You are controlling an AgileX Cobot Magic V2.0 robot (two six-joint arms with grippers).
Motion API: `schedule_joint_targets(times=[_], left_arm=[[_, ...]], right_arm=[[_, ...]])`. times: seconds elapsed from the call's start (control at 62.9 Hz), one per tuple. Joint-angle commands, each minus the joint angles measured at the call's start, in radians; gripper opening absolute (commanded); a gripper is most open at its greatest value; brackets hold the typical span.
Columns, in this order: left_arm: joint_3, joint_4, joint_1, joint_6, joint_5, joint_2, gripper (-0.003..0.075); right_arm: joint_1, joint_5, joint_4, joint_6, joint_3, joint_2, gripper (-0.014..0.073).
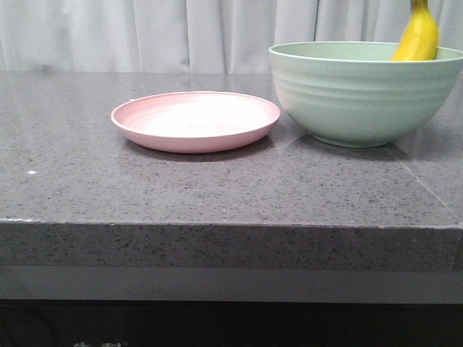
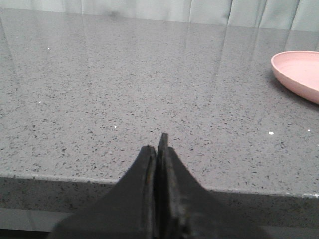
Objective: Transfer banana from pink plate to green bowl
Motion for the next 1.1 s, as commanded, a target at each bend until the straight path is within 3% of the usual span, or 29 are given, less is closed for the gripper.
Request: schedule_joint_targets(times=[0.0, 0.254, 0.413, 1.081], left_arm=[[0.005, -0.002, -0.008, 0.001, -0.082, -0.024, -0.0018], [0.005, -0.002, -0.008, 0.001, -0.082, -0.022, -0.0018], [0.005, -0.002, -0.008, 0.001, -0.082, -0.022, -0.0018], [0.005, -0.002, -0.008, 0.001, -0.082, -0.022, -0.0018]], right_arm=[[-0.003, -0.108, -0.027, -0.002, -0.005, 0.006, -0.0048], [-0.141, -0.164, -0.002, -0.002, 0.226, -0.123, -0.0048], [-0.166, -0.273, 0.005, -0.002, 0.342, -0.122, -0.0048], [-0.165, -0.249, 0.005, -0.002, 0.341, -0.122, -0.0048]])
